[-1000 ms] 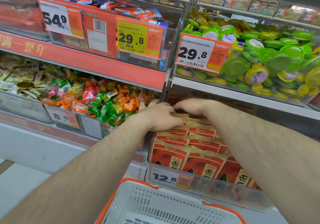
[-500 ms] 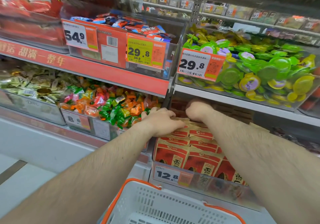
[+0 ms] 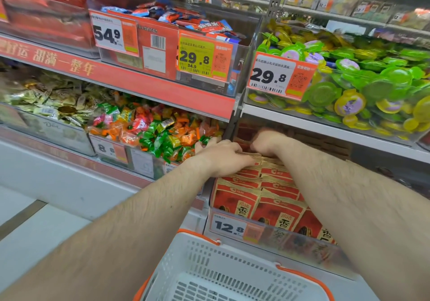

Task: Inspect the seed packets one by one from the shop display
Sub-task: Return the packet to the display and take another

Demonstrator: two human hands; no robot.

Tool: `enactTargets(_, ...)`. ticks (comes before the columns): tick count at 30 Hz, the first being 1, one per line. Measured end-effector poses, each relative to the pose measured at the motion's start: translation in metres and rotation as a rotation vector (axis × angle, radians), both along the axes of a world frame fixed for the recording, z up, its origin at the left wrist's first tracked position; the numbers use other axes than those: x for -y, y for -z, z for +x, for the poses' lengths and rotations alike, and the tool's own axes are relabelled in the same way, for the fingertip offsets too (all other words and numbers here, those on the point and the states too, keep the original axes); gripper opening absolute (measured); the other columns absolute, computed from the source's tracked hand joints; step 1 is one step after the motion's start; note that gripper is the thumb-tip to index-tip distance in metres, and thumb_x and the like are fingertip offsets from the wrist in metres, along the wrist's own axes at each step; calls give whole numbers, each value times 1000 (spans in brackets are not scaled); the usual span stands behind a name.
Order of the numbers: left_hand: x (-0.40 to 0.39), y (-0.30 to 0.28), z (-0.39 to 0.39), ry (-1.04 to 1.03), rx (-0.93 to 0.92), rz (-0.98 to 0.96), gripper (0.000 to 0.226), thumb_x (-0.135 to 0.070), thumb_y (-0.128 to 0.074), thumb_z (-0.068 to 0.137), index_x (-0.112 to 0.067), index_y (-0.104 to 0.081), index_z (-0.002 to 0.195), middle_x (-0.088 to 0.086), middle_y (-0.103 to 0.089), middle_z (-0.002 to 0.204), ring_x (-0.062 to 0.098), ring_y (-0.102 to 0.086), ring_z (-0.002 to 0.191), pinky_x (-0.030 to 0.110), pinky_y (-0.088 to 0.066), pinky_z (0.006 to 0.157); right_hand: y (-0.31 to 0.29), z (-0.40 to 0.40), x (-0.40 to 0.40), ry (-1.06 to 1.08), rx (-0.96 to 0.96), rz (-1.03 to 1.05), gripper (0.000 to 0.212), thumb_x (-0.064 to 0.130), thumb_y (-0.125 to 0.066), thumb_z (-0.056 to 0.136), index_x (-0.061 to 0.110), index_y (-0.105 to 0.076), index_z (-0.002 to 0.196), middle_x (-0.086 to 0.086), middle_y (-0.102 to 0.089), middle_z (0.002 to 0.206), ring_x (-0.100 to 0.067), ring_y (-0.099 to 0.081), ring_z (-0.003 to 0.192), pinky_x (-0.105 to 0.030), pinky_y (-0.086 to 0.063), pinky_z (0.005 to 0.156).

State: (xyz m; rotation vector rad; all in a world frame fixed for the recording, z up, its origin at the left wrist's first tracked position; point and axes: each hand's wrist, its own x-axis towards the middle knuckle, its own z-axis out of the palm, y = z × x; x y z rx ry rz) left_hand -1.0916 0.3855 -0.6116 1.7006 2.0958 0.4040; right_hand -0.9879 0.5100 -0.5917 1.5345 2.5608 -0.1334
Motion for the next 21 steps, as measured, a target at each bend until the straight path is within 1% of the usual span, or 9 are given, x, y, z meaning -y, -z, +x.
enactTargets(2, 0, -1, 1, 9, -7, -13, 62, -70, -39, 88, -39, -49, 141, -5, -33, 158, 24, -8, 151, 62, 0, 116, -4, 3, 5, -12, -36, 32, 28, 24, -50, 95, 10, -71, 107, -8, -70, 110, -24, -63, 92, -28, -44, 68)
enactTargets(5, 0, -3, 1, 8, -17, -37, 65, -70, -38, 89, -38, -45, 144, -4, -31, 159, 25, -8, 151, 62, -1, 116, -17, 14, 21, -86, -110, 69, 30, 24, -49, 97, 15, -73, 113, -6, -71, 114, -25, -63, 102, -29, -50, 81)
enactTargets(7, 2, -6, 2, 5, -9, -51, 67, -70, -38, 89, -37, -43, 146, -3, -29, 160, 28, -8, 151, 61, -2, 117, -24, 25, 34, -123, -172, 90, 29, 26, -51, 98, 25, -72, 118, -2, -71, 117, -22, -62, 106, -30, -50, 88)
enactTargets(11, 8, -8, 5, -25, 48, -19, 66, -68, -45, 88, -38, -43, 146, 2, -34, 158, 30, -19, 147, 55, -12, 119, -24, 50, 60, -202, -111, 277, 33, 35, -46, 101, 39, -61, 130, 2, -66, 126, -26, -57, 118, -39, -46, 99)
enactTargets(13, 12, -3, 1, -62, 221, 37, 66, -71, -52, 74, -41, -56, 133, 1, -52, 144, 27, -44, 133, 50, -33, 113, -20, 63, 70, -276, -159, 410, 32, 31, -47, 101, 36, -63, 128, 2, -68, 124, -29, -58, 113, -41, -45, 96)
enactTargets(15, 19, 2, -1, -100, 390, 117, 61, -69, -57, 63, -39, -65, 116, -5, -67, 119, 20, -62, 110, 46, -49, 100, -15, 73, 79, -348, -302, 483, 30, 26, -51, 98, 30, -68, 123, 2, -70, 121, -32, -61, 104, -43, -49, 90)
enactTargets(17, 24, 8, -3, -149, 437, 204, 59, -69, -60, 60, -37, -67, 110, -10, -69, 108, 19, -65, 103, 47, -51, 96, -11, 81, 91, -389, -443, 524, 34, 25, -48, 95, 22, -71, 120, -1, -71, 119, -32, -66, 101, -43, -55, 85)
enactTargets(19, 31, 10, -1, -200, 371, 306, 51, -66, -63, 66, -36, -63, 108, -12, -67, 109, 19, -62, 105, 46, -49, 96, -7, 86, 102, -444, -545, 610, 38, 23, -46, 91, 13, -73, 115, -7, -73, 112, -31, -71, 95, -43, -60, 78)
enactTargets(21, 38, 11, 1, -222, 304, 417, 45, -56, -68, 76, -36, -57, 115, -10, -64, 114, 18, -60, 107, 44, -50, 94, -2, 89, 112, -504, -584, 696, 32, 11, -54, 85, 8, -74, 111, -11, -74, 109, -31, -73, 90, -45, -61, 70)
